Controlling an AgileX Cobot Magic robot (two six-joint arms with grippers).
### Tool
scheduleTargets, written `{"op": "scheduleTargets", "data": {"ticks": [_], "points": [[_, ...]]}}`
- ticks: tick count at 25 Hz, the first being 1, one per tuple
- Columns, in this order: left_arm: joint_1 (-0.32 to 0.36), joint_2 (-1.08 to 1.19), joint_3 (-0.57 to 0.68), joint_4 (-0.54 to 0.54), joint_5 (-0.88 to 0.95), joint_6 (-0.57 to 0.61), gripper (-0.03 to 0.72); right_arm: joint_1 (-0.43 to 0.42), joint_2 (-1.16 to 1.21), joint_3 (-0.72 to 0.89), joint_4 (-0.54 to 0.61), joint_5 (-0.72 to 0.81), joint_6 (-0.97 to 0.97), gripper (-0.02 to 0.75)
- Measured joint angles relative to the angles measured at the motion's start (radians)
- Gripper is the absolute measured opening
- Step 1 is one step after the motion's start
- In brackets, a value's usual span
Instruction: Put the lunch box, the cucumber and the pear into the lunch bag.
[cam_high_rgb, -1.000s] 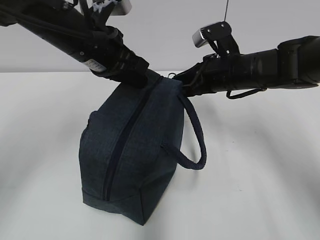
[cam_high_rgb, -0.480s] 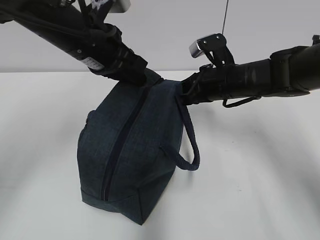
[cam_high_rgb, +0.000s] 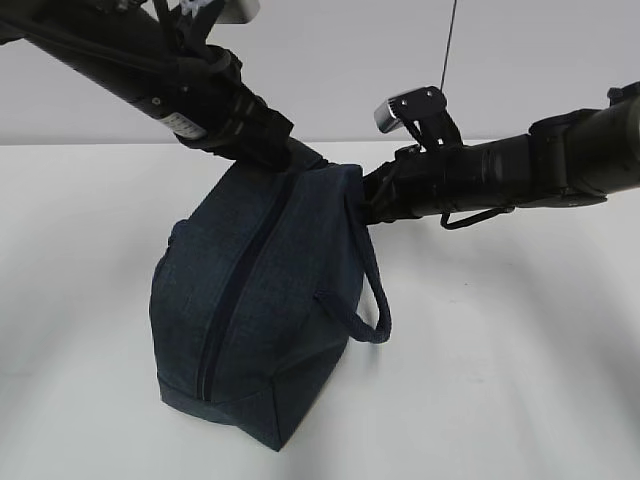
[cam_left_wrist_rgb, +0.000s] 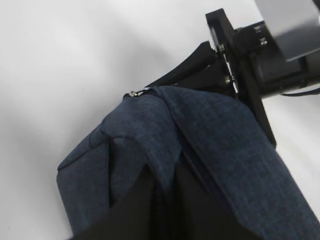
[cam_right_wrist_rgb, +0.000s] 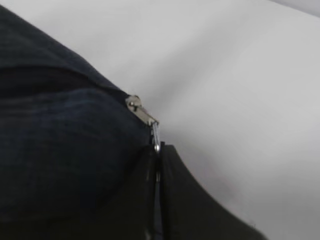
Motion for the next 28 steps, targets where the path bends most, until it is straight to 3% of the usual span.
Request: {"op": "scheduleTargets", "data": {"ticks": [15, 28], "points": [[0.0, 0.0, 0.001, 0.004, -0.008, 0.0, 0.023, -0.01, 0.055, -0.007, 0.005, -0.032, 0.002, 0.0], [0.0, 0.004, 0.003, 0.007, -0.02, 0.0, 0.022, -0.046, 0.102, -0.012, 0.005, 0.032, 0.039, 0.001]]}}
